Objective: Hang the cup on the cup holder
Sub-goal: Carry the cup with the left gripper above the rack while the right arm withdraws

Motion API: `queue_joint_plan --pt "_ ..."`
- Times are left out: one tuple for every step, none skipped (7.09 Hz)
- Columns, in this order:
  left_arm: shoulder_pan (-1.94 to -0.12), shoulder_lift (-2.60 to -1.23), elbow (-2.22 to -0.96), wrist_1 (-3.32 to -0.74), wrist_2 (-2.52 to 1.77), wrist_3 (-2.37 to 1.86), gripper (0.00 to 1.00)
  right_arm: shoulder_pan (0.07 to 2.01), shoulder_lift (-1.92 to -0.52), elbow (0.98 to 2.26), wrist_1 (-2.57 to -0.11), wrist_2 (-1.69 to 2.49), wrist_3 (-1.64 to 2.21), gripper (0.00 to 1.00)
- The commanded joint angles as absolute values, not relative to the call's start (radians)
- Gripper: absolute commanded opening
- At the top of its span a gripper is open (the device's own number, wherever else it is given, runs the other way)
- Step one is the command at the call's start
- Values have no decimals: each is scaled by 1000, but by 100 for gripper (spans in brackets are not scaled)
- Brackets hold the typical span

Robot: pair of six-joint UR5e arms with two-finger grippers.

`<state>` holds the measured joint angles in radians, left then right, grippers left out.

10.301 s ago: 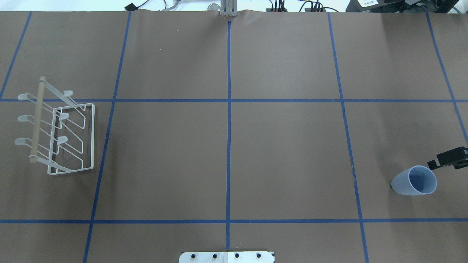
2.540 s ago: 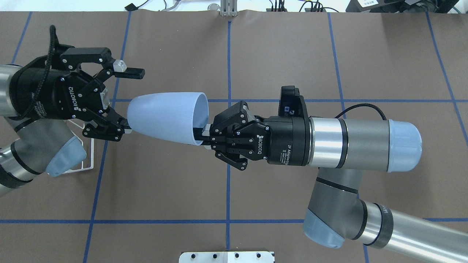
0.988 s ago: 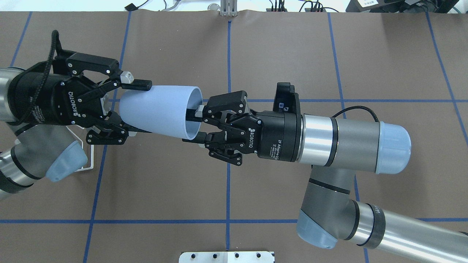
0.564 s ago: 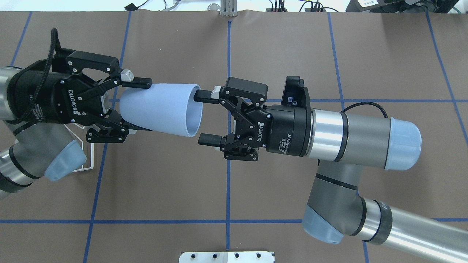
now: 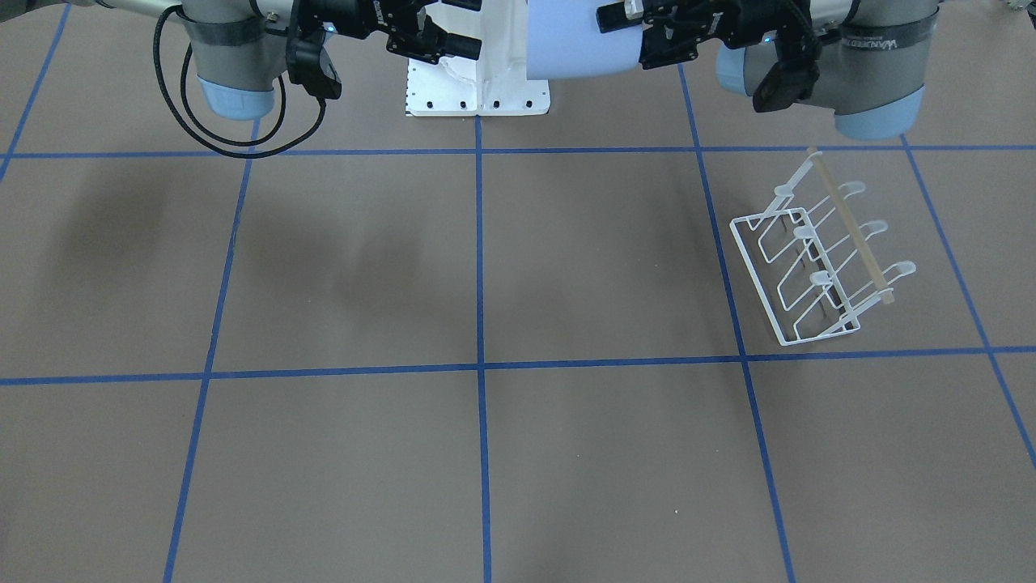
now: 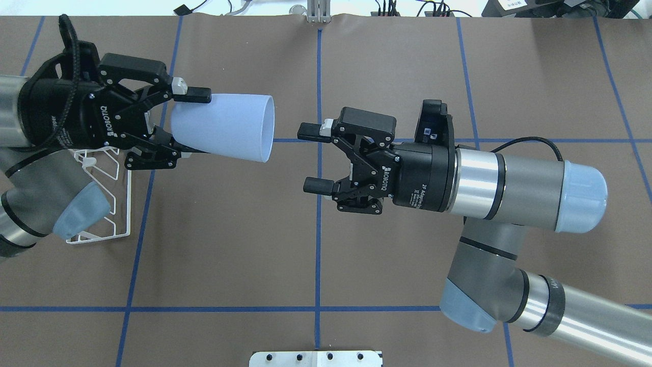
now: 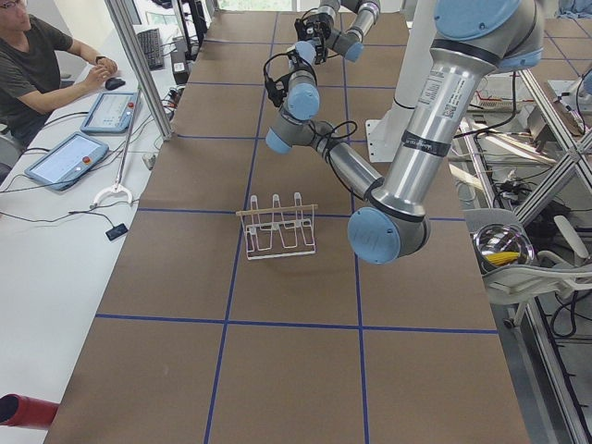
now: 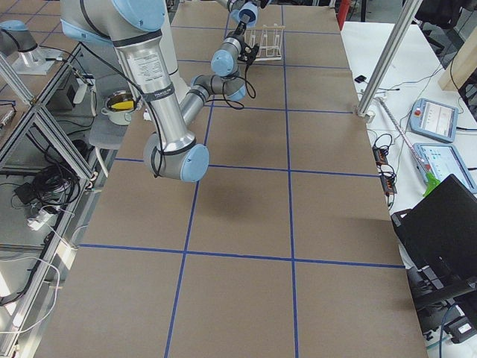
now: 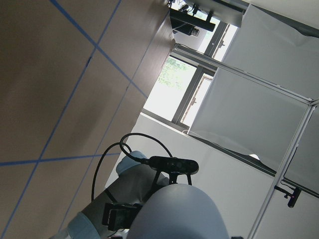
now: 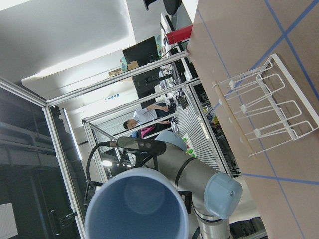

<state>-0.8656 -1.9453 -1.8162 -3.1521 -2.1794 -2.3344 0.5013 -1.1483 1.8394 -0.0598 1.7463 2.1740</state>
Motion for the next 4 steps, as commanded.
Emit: queue_joint_plan --pt "-975 -1878 -1816 -2992 -2308 -2046 0 523 -1250 1839 -61 1743 2021 100" --pt "-1053 -1846 -1822 -2877 -2403 -2024 0 523 -1279 1838 -63 1740 1993 100" --pt "-1115 -1818 -1806 -2822 -2434 -2019 0 523 -1293 1838 -64 1736 1993 100" --pt "-1185 -1824 -1766 -2706 -2456 -1890 0 537 -1304 1838 -75 1735 1991 100"
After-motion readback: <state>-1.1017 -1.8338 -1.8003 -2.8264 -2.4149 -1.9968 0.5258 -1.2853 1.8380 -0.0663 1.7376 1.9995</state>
